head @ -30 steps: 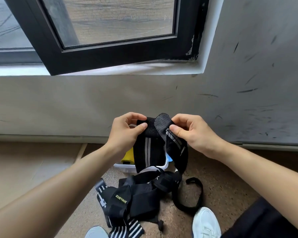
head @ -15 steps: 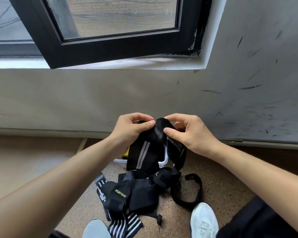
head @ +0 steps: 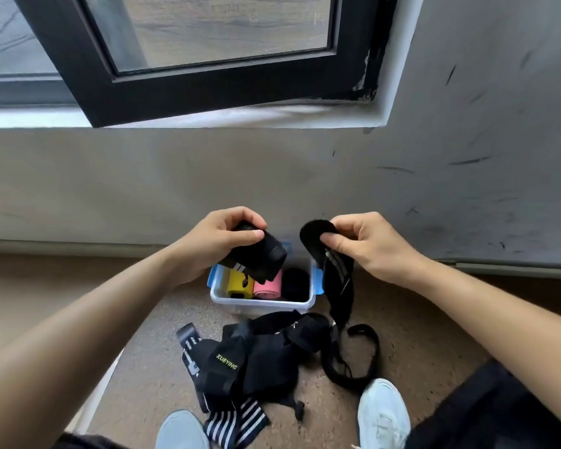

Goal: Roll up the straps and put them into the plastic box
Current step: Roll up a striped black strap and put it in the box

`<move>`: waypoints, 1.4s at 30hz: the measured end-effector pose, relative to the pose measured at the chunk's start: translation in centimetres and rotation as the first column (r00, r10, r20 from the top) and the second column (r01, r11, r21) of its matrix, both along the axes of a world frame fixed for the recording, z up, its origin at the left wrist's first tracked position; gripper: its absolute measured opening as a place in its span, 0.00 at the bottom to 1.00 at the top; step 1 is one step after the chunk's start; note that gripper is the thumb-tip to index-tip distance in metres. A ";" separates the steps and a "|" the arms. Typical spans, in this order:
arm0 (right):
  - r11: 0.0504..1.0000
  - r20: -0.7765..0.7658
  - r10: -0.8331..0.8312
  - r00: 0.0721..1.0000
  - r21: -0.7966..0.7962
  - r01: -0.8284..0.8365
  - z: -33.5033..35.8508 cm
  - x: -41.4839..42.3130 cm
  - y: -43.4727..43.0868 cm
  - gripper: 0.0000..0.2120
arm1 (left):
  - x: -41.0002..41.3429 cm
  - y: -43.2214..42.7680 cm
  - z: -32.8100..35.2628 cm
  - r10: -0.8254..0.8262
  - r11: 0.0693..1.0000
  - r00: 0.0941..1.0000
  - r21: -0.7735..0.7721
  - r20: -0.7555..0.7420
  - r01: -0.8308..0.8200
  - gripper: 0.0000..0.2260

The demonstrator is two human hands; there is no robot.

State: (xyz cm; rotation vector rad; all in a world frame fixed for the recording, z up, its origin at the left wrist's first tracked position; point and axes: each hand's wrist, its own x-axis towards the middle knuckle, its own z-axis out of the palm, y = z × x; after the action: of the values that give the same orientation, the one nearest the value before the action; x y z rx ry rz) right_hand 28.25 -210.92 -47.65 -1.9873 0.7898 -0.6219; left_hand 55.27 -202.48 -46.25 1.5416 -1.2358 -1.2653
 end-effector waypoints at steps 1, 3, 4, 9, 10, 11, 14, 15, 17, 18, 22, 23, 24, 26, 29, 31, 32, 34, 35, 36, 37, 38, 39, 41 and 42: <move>0.998 -0.009 0.005 1.000 0.060 -0.004 -0.2 0.0 -0.4 0.11 | -0.2 0.1 0.3 -0.050 0.999 0.999 -0.004 -0.002 0.050 0.07; 0.976 0.049 0.019 0.999 0.215 -0.029 -0.4 0.3 -0.5 0.13 | -0.4 0.4 0.9 -0.152 0.988 0.988 -0.014 -0.026 0.151 0.08; 0.952 0.102 0.024 0.995 0.302 -0.054 -0.4 0.5 -0.3 0.12 | -0.5 0.6 1.3 -0.204 0.979 0.978 -0.022 -0.044 0.203 0.07; 0.757 0.215 0.195 0.957 0.588 -0.286 0.6 0.8 -0.4 0.22 | -1.4 1.5 3.1 -0.428 0.903 0.903 -0.056 -0.037 0.425 0.04; 0.709 0.244 0.248 0.938 0.614 -0.347 0.7 1.0 -0.1 0.21 | -1.6 1.7 3.4 -0.461 0.887 0.887 -0.058 -0.028 0.459 0.04; 0.660 0.272 0.289 0.918 0.638 -0.397 0.9 1.3 0.2 0.20 | -1.8 1.8 3.6 -0.490 0.870 0.872 -0.061 -0.014 0.488 0.04; 0.576 0.314 0.350 0.883 0.671 -0.467 0.9 1.9 1.0 0.13 | -2.0 2.1 4.1 -0.509 0.857 0.860 -0.069 0.047 0.511 0.05; 0.578 0.305 0.360 0.882 0.669 -0.467 0.9 2.0 1.2 0.11 | -1.9 2.1 4.1 -0.487 0.869 0.871 -0.070 0.059 0.490 0.06; 0.589 0.281 0.376 0.883 0.663 -0.462 1.0 2.1 1.4 0.10 | -1.6 2.1 4.0 -0.428 0.897 0.899 -0.076 0.091 0.435 0.09; 0.593 0.275 0.379 0.884 0.661 -0.460 1.0 2.1 1.5 0.10 | -1.4 2.0 3.8 -0.402 0.908 0.909 -0.079 0.110 0.411 0.09; 0.649 0.292 0.289 0.912 0.641 -0.411 0.8 2.0 1.4 0.11 | -1.0 1.6 2.9 -0.273 0.948 0.934 -0.100 0.229 0.302 0.12; 0.659 0.316 0.237 0.918 0.642 -0.391 0.8 2.0 1.3 0.13 | -1.1 1.5 2.8 -0.223 0.955 0.931 -0.128 0.288 0.269 0.12; 0.658 0.343 0.193 0.919 0.650 -0.380 0.9 1.9 1.1 0.15 | -1.1 1.5 2.7 -0.163 0.958 0.927 -0.170 0.338 0.230 0.13; 0.643 0.389 0.124 0.913 0.669 -0.373 1.3 1.5 1.0 0.16 | -1.1 1.3 2.5 0.014 0.959 0.931 -0.269 0.364 0.091 0.12; 0.649 0.411 0.047 0.910 0.680 -0.341 2.3 0.8 0.7 0.17 | -0.7 1.5 2.6 0.272 0.936 0.903 -0.308 0.332 -0.168 0.06; 0.675 0.411 0.031 0.911 0.664 -0.322 2.8 0.6 0.5 0.18 | -0.9 2.0 2.8 0.261 0.961 0.921 -0.172 0.289 -0.218 0.12; 0.685 0.414 0.027 0.910 0.656 -0.318 2.9 0.6 0.5 0.19 | -1.4 2.3 2.9 0.227 0.974 0.938 -0.085 0.261 -0.212 0.15; 0.691 0.421 0.021 0.907 0.649 -0.317 3.0 0.7 0.6 0.19 | -2.7 2.6 3.1 0.191 0.979 0.964 0.028 0.185 -0.200 0.17; 0.692 0.421 0.023 0.907 0.648 -0.318 2.9 0.8 0.7 0.19 | -3.3 2.6 3.0 0.201 0.977 0.970 0.041 0.140 -0.208 0.16; 0.692 0.420 0.025 0.907 0.647 -0.319 2.9 0.9 0.9 0.19 | -3.8 2.5 2.9 0.219 0.974 0.970 0.038 0.101 -0.224 0.14; 0.693 0.420 0.022 0.907 0.648 -0.316 2.7 1.1 1.1 0.19 | -4.0 2.3 2.9 0.242 0.969 0.968 0.034 0.069 -0.245 0.13; 0.693 0.417 0.016 0.909 0.650 -0.310 2.6 1.2 1.3 0.19 | -4.1 2.2 2.8 0.266 0.963 0.963 0.032 0.033 -0.267 0.11; 0.695 0.412 0.011 0.911 0.652 -0.303 2.5 1.3 1.4 0.19 | -4.2 2.2 2.8 0.290 0.957 0.957 0.030 -0.008 -0.290 0.11; 0.713 0.392 0.004 0.920 0.643 -0.278 2.3 1.5 1.6 0.19 | -4.3 2.1 2.8 0.310 0.951 0.946 0.022 -0.092 -0.309 0.08; 0.731 0.379 -0.009 0.925 0.634 -0.253 2.2 1.6 1.8 0.18 | -4.4 2.1 2.8 0.300 0.954 0.943 0.017 -0.143 -0.300 0.06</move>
State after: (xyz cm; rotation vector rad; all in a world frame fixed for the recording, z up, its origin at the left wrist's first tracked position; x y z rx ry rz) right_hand 29.81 -209.16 -45.44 -1.1883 0.5373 -0.4981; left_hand 50.89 -200.39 -43.40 1.5379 -0.8727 -1.1484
